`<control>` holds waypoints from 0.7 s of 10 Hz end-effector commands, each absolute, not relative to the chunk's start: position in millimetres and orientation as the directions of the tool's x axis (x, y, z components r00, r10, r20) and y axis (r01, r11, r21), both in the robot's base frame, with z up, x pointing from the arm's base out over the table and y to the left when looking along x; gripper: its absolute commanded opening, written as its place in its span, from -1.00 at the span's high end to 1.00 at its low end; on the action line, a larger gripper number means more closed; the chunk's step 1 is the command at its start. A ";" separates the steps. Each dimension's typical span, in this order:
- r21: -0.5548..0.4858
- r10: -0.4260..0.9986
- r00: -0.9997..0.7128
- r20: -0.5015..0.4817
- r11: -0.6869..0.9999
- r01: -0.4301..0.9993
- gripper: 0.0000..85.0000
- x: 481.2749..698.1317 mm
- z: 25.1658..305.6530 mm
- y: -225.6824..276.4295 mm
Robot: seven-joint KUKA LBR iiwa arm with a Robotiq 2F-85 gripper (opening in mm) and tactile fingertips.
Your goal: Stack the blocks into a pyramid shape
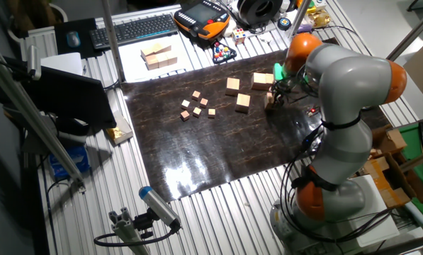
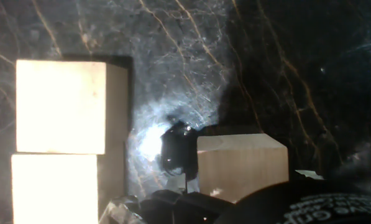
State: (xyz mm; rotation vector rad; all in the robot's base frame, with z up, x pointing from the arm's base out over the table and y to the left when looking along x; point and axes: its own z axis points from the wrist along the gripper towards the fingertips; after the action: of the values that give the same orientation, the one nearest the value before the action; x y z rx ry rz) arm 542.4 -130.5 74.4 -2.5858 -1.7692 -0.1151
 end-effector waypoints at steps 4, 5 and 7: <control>0.029 0.920 0.389 0.049 -0.390 0.920 0.98 557.0 125.5 -138.6; 0.027 0.920 0.389 0.051 -0.390 0.920 0.98 561.9 131.8 -142.3; 0.024 0.919 0.392 0.049 -0.393 0.919 0.98 571.8 139.3 -148.1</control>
State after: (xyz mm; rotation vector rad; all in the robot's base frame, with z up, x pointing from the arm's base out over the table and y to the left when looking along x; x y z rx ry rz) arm 571.4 -147.8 138.9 -2.6150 -1.7274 -0.0858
